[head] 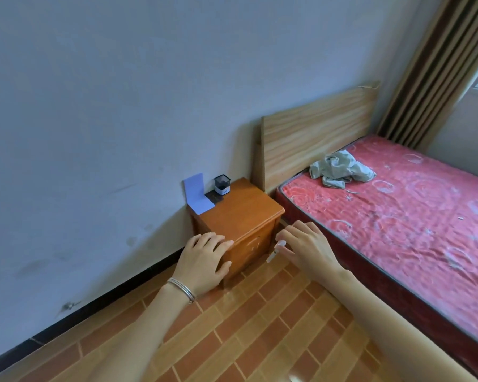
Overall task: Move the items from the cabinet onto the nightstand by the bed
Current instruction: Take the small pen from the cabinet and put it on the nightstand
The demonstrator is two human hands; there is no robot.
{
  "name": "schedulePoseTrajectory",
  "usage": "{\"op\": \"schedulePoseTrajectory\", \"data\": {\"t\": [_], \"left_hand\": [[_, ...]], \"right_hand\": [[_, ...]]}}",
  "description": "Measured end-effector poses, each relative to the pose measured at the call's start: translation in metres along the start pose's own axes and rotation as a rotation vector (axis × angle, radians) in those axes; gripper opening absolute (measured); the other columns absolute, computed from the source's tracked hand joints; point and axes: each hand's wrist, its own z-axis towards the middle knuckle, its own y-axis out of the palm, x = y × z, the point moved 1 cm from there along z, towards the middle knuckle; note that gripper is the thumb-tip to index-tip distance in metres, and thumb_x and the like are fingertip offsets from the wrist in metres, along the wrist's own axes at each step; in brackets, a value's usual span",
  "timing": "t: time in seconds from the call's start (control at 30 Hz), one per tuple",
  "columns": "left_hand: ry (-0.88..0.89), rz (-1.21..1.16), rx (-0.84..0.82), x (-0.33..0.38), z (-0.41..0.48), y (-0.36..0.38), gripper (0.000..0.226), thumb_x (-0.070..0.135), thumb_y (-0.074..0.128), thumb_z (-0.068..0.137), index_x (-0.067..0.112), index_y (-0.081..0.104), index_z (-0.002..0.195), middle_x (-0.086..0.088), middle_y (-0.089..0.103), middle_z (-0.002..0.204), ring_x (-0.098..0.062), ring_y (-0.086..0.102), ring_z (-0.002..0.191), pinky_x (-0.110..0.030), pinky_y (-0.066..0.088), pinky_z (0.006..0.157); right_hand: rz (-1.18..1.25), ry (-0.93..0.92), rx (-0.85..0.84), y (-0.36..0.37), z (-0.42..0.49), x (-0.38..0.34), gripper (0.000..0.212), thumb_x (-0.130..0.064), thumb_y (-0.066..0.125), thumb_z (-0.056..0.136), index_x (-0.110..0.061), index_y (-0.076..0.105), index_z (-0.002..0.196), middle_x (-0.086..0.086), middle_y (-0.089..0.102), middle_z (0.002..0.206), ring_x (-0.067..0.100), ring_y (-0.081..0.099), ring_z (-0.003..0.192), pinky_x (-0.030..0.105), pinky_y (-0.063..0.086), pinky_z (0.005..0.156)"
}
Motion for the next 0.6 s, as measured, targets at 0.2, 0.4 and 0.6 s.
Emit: {"op": "schedulePoseTrajectory", "data": {"t": [0.2,0.4,0.6], "left_hand": [[-0.044,-0.015,-0.061,-0.046,0.03,0.043,0.047,0.044,0.039,0.08,0.022,0.068,0.11,0.002,0.068,0.107,-0.02,0.062,0.102,-0.038,0.051,0.084],[-0.108,0.01,-0.07,-0.091,0.103,0.071,0.047,0.044,0.038,0.08,0.023,0.068,0.11,0.003,0.067,0.107,-0.019,0.062,0.101,-0.037,0.05,0.085],[-0.155,0.041,-0.042,-0.141,0.209,0.072,0.046,0.044,0.039,0.078,0.024,0.069,0.106,0.005,0.068,0.102,-0.016,0.061,0.097,-0.032,0.049,0.082]], "right_hand": [[0.034,-0.022,-0.05,0.063,0.049,0.028,0.013,-0.032,0.058,0.082,-0.02,0.061,0.079,-0.008,0.061,0.077,0.016,0.056,0.075,0.031,0.046,0.064],[0.042,-0.1,-0.067,0.117,0.12,0.075,0.017,-0.03,0.074,0.077,-0.02,0.061,0.081,-0.005,0.063,0.081,0.018,0.058,0.078,0.03,0.042,0.067],[0.129,-0.108,-0.042,0.153,0.224,0.136,0.02,-0.024,0.078,0.073,-0.018,0.061,0.079,-0.003,0.064,0.08,0.021,0.059,0.074,0.032,0.048,0.064]]}}
